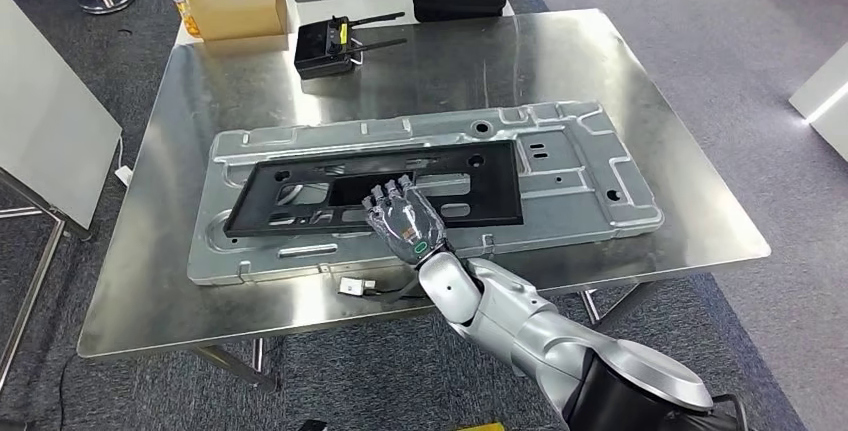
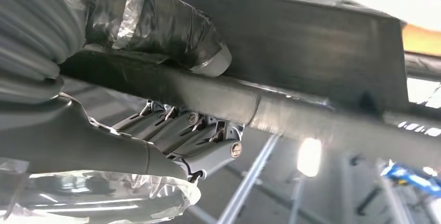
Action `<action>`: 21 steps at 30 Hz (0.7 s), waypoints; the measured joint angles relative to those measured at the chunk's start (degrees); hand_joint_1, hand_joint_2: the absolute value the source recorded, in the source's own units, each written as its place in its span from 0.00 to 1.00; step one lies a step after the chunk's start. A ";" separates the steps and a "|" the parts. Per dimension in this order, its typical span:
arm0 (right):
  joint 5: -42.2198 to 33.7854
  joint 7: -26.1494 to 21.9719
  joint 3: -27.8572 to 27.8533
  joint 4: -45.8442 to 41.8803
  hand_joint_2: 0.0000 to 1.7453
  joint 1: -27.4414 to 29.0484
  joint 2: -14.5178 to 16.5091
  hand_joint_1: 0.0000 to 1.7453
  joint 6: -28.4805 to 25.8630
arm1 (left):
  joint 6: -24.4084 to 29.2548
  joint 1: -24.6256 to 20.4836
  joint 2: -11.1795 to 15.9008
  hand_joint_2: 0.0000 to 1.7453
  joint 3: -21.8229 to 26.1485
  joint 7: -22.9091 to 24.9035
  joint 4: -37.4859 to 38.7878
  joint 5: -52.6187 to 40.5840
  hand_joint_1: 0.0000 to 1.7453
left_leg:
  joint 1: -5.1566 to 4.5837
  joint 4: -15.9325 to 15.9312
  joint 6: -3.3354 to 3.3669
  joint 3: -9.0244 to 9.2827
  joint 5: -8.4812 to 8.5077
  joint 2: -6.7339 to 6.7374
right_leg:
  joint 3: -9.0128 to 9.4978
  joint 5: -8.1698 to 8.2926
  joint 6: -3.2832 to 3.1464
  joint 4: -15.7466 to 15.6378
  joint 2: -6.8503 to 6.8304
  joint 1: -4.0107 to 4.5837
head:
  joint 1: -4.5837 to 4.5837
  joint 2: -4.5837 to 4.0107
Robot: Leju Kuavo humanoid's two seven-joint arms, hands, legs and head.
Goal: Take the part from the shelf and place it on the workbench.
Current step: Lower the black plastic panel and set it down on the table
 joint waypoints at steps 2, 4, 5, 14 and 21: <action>-0.46 -1.02 -0.14 1.24 1.00 0.03 0.18 1.00 -0.02 | 0.03 0.02 -0.11 1.00 0.00 -0.26 -0.01 0.03 0.00 | 0.31 -0.42 0.65 0.25 0.26 0.04 | -0.83 -1.45 0.56 1.97 0.02 -0.04 | 0.03 0.00; -0.63 -1.37 -0.22 2.16 1.00 0.09 0.19 1.00 -0.03 | 0.04 0.00 -0.23 1.00 0.00 -0.32 -0.02 0.03 0.00 | 0.35 -0.55 1.01 0.32 0.34 0.08 | -3.78 -4.74 1.06 8.32 0.01 -0.31 | 0.06 0.00; -0.68 -1.44 -0.22 2.57 1.00 0.20 0.19 1.00 -0.03 | 0.05 0.04 -0.27 1.00 0.00 -0.32 -0.02 0.03 0.00 | 0.34 -0.54 1.09 0.30 0.33 0.09 | -5.67 -6.25 1.25 12.19 0.01 -0.45 | 0.05 0.00; -2.42 -4.62 -1.61 6.22 1.00 0.33 0.57 1.00 -0.24 | 0.06 0.19 -0.33 1.00 0.00 -1.39 -0.02 0.18 0.00 | 0.02 -0.30 -0.21 0.18 0.13 -0.08 | -0.11 0.22 0.43 -0.06 0.14 -0.45 | 0.02 0.00; -3.11 -5.51 -2.15 7.92 0.00 0.39 0.98 0.00 -0.52 | 1.30 0.01 -0.33 0.75 0.00 -1.85 -0.02 -0.40 0.00 | 0.27 13.89 -1.68 -5.86 -7.29 0.08 | 0.53 0.56 -1.23 -0.88 -0.13 -0.71 | 0.01 0.00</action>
